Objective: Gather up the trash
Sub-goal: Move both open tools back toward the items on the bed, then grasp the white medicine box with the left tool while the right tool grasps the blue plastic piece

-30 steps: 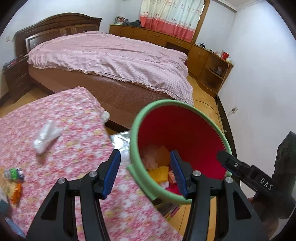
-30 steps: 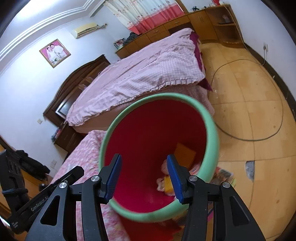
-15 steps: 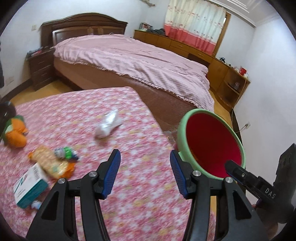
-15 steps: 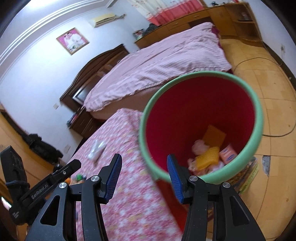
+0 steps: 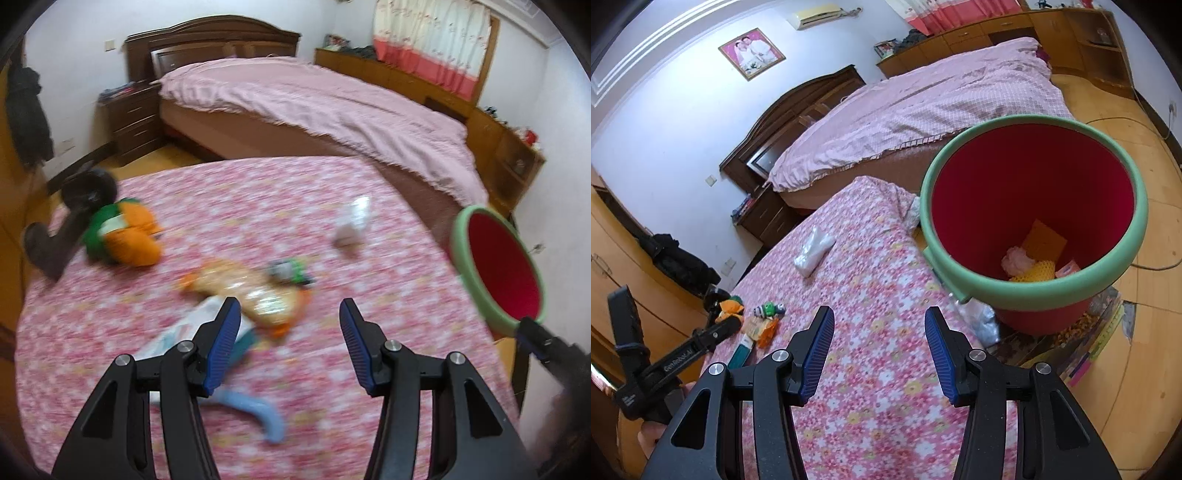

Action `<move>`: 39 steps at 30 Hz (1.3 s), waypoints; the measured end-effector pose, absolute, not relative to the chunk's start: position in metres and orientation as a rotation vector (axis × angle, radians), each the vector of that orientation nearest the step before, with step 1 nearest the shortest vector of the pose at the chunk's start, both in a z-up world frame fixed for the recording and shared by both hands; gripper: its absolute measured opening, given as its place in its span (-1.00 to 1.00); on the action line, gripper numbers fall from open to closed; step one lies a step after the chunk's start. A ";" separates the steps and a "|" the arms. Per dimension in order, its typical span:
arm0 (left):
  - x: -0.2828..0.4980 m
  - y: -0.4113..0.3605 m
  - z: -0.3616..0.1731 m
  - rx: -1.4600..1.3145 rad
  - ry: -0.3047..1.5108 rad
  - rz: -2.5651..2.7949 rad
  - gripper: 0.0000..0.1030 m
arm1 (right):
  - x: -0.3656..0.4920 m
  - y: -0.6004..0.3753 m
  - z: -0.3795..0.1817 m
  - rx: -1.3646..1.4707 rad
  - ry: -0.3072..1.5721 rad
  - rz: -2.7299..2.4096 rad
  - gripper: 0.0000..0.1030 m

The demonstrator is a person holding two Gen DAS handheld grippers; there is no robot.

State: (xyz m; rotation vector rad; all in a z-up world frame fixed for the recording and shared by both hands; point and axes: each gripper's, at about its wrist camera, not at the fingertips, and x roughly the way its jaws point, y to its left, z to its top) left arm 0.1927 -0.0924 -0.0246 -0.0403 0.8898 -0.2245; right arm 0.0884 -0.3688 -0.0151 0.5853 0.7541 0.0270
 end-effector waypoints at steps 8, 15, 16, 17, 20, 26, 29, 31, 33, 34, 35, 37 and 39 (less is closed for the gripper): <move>0.203 -0.054 -0.050 0.074 0.992 -0.122 0.18 | 0.097 -0.345 -0.025 0.574 0.813 0.040 0.02; 0.212 -0.042 -0.067 0.115 1.018 -0.124 0.25 | 0.104 -0.325 -0.034 0.553 0.858 0.039 0.02; 0.214 -0.039 -0.068 0.111 1.021 -0.119 0.25 | 0.105 -0.322 -0.035 0.552 0.865 0.039 0.02; 0.215 -0.037 -0.069 0.105 1.023 -0.114 0.25 | 0.106 -0.319 -0.037 0.549 0.875 0.038 0.02; 0.221 -0.026 -0.073 0.059 1.035 -0.104 0.25 | 0.109 -0.312 -0.039 0.537 0.895 0.036 0.02; 0.222 -0.001 -0.081 -0.049 1.044 -0.071 0.25 | 0.113 -0.300 -0.040 0.515 0.906 0.034 0.02; 0.216 0.007 -0.078 -0.077 1.017 -0.072 0.15 | 0.116 -0.294 -0.041 0.503 0.915 0.041 0.02; 0.210 0.014 -0.077 -0.114 1.005 -0.072 0.08 | 0.118 -0.288 -0.041 0.493 0.920 0.052 0.02; 0.203 0.022 -0.074 -0.147 0.995 -0.073 0.08 | 0.120 -0.280 -0.040 0.478 0.924 0.069 0.02; 0.197 0.027 -0.071 -0.163 0.985 -0.070 0.08 | 0.120 -0.276 -0.039 0.470 0.925 0.077 0.02; 0.193 0.031 -0.068 -0.174 0.973 -0.064 0.08 | 0.121 -0.272 -0.039 0.460 0.926 0.088 0.02; 0.179 0.039 -0.062 -0.196 0.944 -0.042 0.08 | 0.122 -0.262 -0.038 0.438 0.930 0.113 0.02; 0.167 0.047 -0.057 -0.214 0.922 -0.023 0.07 | 0.124 -0.250 -0.039 0.424 0.939 0.142 0.02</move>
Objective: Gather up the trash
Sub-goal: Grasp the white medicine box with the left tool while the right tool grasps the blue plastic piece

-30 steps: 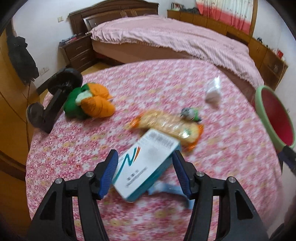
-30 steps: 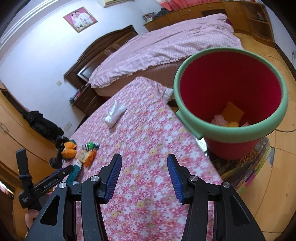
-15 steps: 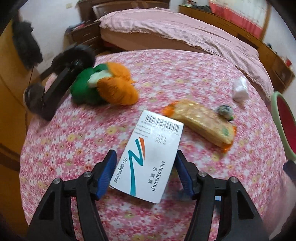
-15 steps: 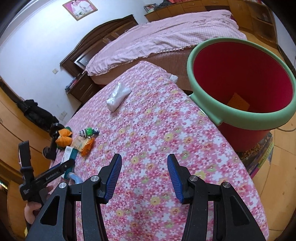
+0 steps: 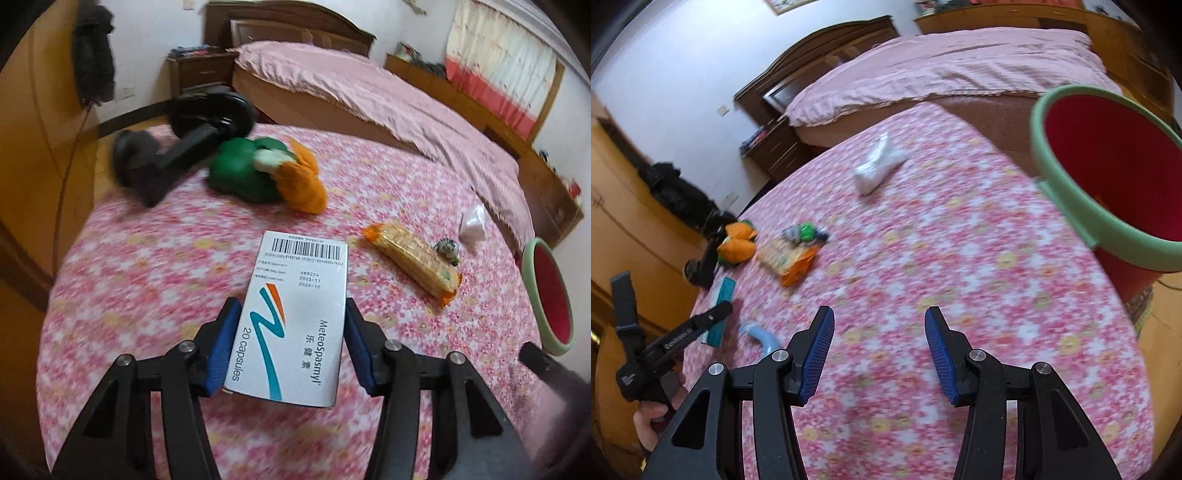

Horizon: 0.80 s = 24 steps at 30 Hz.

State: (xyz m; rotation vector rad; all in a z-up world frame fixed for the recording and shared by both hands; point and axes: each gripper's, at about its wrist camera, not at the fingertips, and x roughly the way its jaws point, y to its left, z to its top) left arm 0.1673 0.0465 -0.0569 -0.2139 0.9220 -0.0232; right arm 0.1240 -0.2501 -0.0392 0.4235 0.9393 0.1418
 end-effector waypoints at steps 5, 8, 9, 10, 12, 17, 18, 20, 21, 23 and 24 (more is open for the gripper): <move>0.143 0.069 -0.056 -0.244 0.892 0.021 0.07 | 0.129 -0.215 -0.044 0.381 0.965 0.230 0.02; 0.138 0.077 -0.058 -0.267 0.892 0.035 0.07 | 0.132 -0.194 -0.044 0.339 0.969 0.274 0.02; 0.136 0.079 -0.058 -0.274 0.890 0.038 0.07 | 0.133 -0.186 -0.044 0.323 0.974 0.291 0.02; 0.134 0.081 -0.058 -0.282 0.885 0.039 0.07 | 0.134 -0.180 -0.046 0.313 0.980 0.304 0.02; 0.131 0.083 -0.058 -0.291 0.878 0.043 0.07 | 0.136 -0.164 -0.048 0.282 0.995 0.332 0.01; 0.120 0.090 -0.058 -0.309 0.866 0.048 0.07 | 0.136 -0.140 -0.055 0.216 0.992 0.365 -0.19; 0.118 0.091 -0.058 -0.312 0.864 0.049 0.07 | 0.138 -0.137 -0.057 0.217 0.995 0.375 -0.22; 0.112 0.092 -0.057 -0.317 0.859 0.054 0.07 | 0.138 -0.131 -0.060 0.200 0.996 0.383 -0.30; 0.109 0.093 -0.057 -0.318 0.857 0.057 0.07 | 0.139 -0.129 -0.063 0.195 1.002 0.382 -0.32; 0.105 0.093 -0.057 -0.317 0.855 0.056 0.07 | 0.139 -0.125 -0.065 0.190 1.002 0.370 -0.32; 0.103 0.093 -0.057 -0.316 0.855 0.055 0.07 | 0.138 -0.124 -0.065 0.180 1.006 0.365 -0.32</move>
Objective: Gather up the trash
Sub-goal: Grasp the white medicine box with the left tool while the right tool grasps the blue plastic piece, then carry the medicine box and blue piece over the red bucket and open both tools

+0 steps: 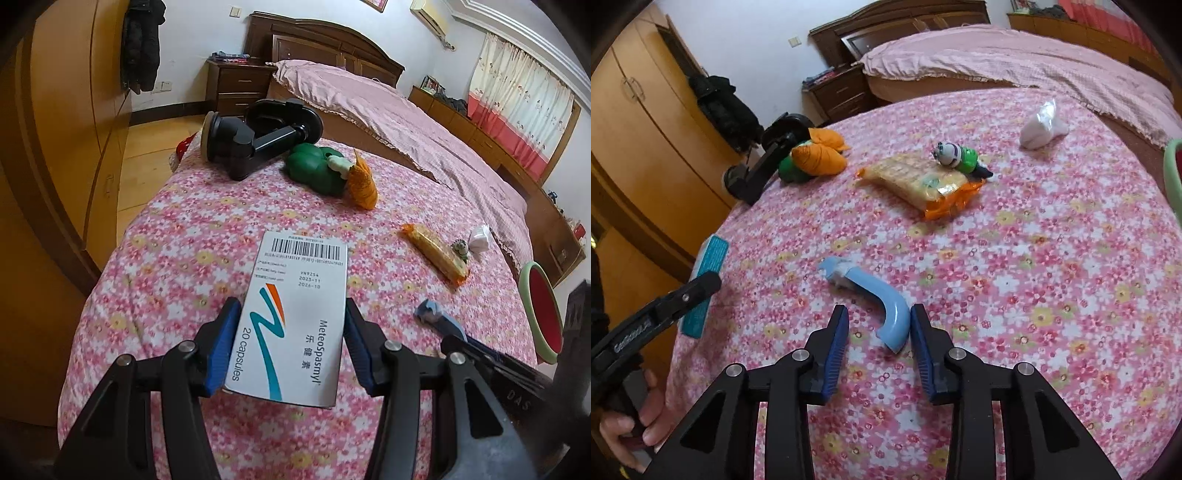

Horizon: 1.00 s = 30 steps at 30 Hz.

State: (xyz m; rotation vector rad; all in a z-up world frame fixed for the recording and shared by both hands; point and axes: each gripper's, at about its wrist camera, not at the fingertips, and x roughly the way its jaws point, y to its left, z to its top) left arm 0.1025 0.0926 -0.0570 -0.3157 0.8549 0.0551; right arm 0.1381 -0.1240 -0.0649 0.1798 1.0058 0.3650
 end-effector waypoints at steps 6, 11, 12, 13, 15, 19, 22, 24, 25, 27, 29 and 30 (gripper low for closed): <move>0.093 0.087 -0.052 -0.302 0.845 0.058 0.07 | 0.135 -0.121 -0.066 0.140 0.994 0.341 -0.56; 0.086 0.080 -0.043 -0.286 0.825 0.060 0.07 | 0.130 -0.133 -0.069 0.191 0.954 0.328 -0.79; 0.085 0.079 -0.042 -0.286 0.821 0.060 0.07 | 0.128 -0.137 -0.069 0.225 0.946 0.322 -0.79; 0.083 0.078 -0.041 -0.286 0.819 0.061 0.07 | 0.126 -0.139 -0.069 0.245 0.939 0.326 -0.79; 0.083 0.076 -0.040 -0.285 0.822 0.059 0.07 | 0.120 -0.145 -0.064 0.264 0.907 0.324 -0.79; 0.083 0.071 -0.038 -0.295 0.826 0.039 0.07 | 0.105 -0.162 -0.050 0.294 0.850 0.302 -0.79; 0.082 0.064 -0.031 -0.303 0.791 0.003 0.07 | 0.097 -0.177 -0.039 0.328 0.822 0.281 -0.79; 0.084 0.057 -0.025 -0.290 0.764 -0.027 0.07 | 0.091 -0.189 -0.032 0.345 0.804 0.258 -0.79; 0.086 0.054 -0.022 -0.282 0.755 -0.037 0.07 | 0.089 -0.193 -0.028 0.348 0.796 0.245 -0.79; 0.089 0.047 -0.019 -0.268 0.744 -0.060 0.07 | 0.083 -0.206 -0.021 0.359 0.776 0.205 -0.79; 0.091 0.042 -0.015 -0.263 0.726 -0.087 0.07 | 0.081 -0.218 -0.017 0.389 0.766 0.167 -0.79; 0.091 0.040 -0.014 -0.263 0.713 -0.100 0.07 | 0.078 -0.223 -0.015 0.401 0.764 0.152 -0.79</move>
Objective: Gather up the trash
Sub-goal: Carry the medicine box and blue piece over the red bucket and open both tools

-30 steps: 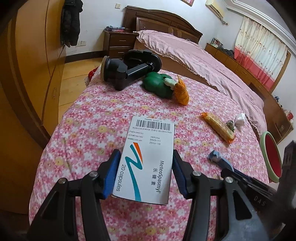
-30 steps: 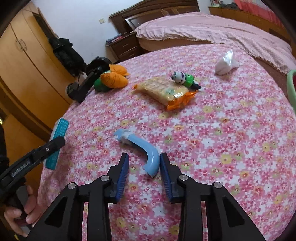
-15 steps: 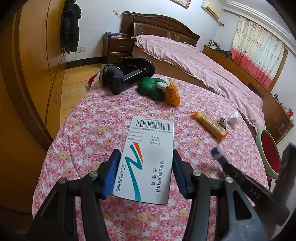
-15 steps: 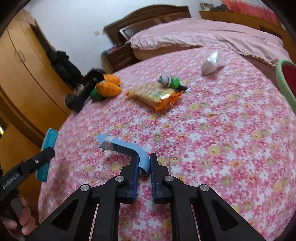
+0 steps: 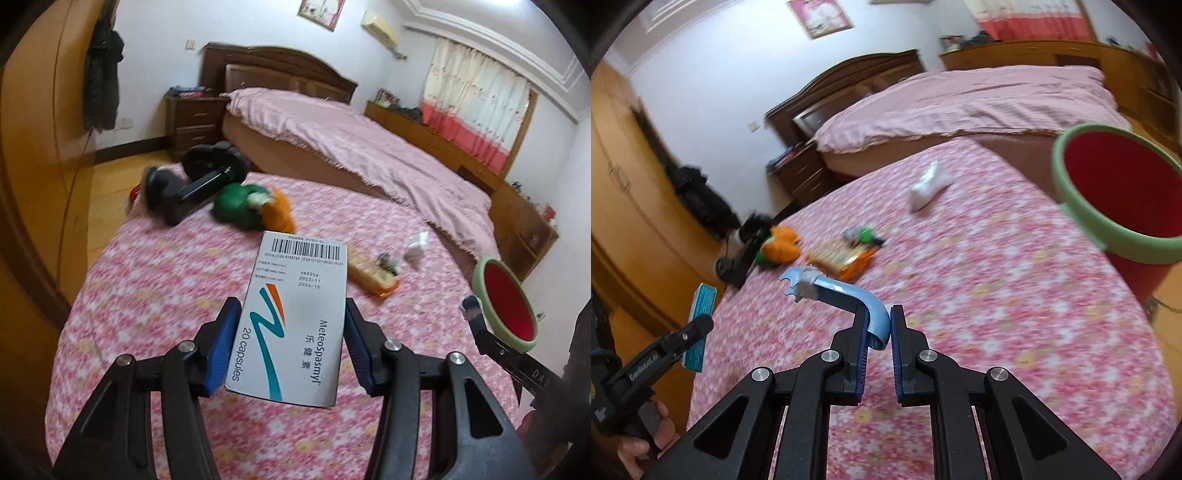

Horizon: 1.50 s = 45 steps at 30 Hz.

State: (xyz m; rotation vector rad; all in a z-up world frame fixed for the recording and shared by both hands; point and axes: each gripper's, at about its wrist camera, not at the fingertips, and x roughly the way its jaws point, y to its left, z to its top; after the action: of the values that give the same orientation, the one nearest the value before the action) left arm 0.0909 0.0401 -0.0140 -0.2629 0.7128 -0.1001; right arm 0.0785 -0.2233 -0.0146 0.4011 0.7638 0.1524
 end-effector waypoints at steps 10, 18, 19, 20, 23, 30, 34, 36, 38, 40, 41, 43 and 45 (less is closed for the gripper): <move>0.104 0.008 -0.025 -0.225 0.721 -0.280 0.07 | 0.080 -0.261 -0.005 0.450 0.752 -0.023 -0.79; 0.126 -0.019 -0.036 -0.195 0.764 -0.416 0.07 | 0.077 -0.292 -0.008 0.491 0.745 -0.180 -0.79; 0.126 -0.022 -0.036 -0.180 0.753 -0.432 0.07 | 0.075 -0.295 -0.007 0.495 0.744 -0.195 -0.79; 0.125 -0.025 -0.036 -0.171 0.747 -0.445 0.07 | 0.074 -0.299 -0.007 0.497 0.743 -0.210 -0.79; 0.122 -0.027 -0.036 -0.169 0.745 -0.463 0.07 | 0.072 -0.310 -0.006 0.497 0.738 -0.251 -0.79; 0.120 -0.031 -0.025 -0.168 0.763 -0.445 0.07 | 0.069 -0.335 -0.003 0.535 0.713 -0.277 -0.79; 0.124 -0.047 -0.017 -0.181 0.795 -0.476 0.07 | 0.067 -0.349 0.000 0.553 0.700 -0.264 -0.79; 0.126 -0.057 -0.016 -0.190 0.816 -0.503 0.07 | 0.066 -0.357 0.002 0.558 0.683 -0.264 -0.79; 0.130 -0.071 -0.013 -0.189 0.833 -0.531 0.07 | 0.064 -0.365 0.003 0.570 0.670 -0.263 -0.79; 0.133 -0.088 -0.010 -0.184 0.847 -0.558 0.07 | 0.062 -0.376 0.004 0.590 0.657 -0.257 -0.79; 0.135 -0.095 -0.008 -0.183 0.851 -0.571 0.07 | 0.062 -0.381 0.004 0.598 0.651 -0.256 -0.79; 0.138 -0.114 -0.004 -0.171 0.854 -0.598 0.07 | 0.061 -0.392 0.005 0.615 0.635 -0.255 -0.79; 0.142 -0.131 -0.001 -0.153 0.856 -0.614 0.07 | 0.060 -0.402 0.005 0.628 0.623 -0.253 -0.79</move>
State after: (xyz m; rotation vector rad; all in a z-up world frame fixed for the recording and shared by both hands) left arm 0.1415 -0.1307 -0.0008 -0.1528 0.8559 -0.6140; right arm 0.0598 -0.4020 0.0053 0.6278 0.6228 -0.2527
